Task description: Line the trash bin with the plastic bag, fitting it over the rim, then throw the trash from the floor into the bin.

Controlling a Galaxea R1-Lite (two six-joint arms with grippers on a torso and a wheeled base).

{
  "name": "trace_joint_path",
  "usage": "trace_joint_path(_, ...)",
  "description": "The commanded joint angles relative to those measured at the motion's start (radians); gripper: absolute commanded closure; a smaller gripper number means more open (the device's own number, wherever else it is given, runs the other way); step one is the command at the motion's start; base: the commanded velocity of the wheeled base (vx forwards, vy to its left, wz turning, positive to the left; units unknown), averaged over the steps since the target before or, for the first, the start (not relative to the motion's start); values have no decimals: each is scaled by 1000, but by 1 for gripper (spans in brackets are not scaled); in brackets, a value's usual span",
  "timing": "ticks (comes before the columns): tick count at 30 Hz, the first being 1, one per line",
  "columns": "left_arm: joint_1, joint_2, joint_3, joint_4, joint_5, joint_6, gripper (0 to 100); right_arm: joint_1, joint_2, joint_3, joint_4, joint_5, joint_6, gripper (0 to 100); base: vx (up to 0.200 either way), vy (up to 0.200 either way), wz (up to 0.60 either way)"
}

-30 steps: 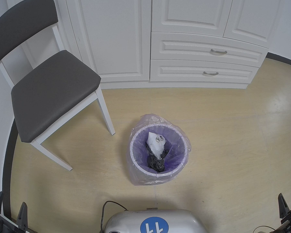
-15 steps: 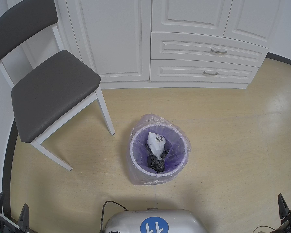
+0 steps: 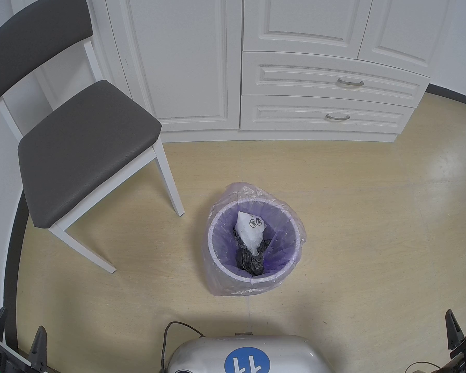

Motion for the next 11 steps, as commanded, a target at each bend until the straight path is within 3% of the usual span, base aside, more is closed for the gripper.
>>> trace_joint_path(1, 0, -15, 15, 0, 1, -1, 0, 1, -17, 18, 0, 0, 0, 0, 0, 0, 0)
trace_joint_path(11, 0, -15, 15, 0, 1, -1, 0, 1, -17, 18, 0, 0, 0, 0, 0, 0, 0)
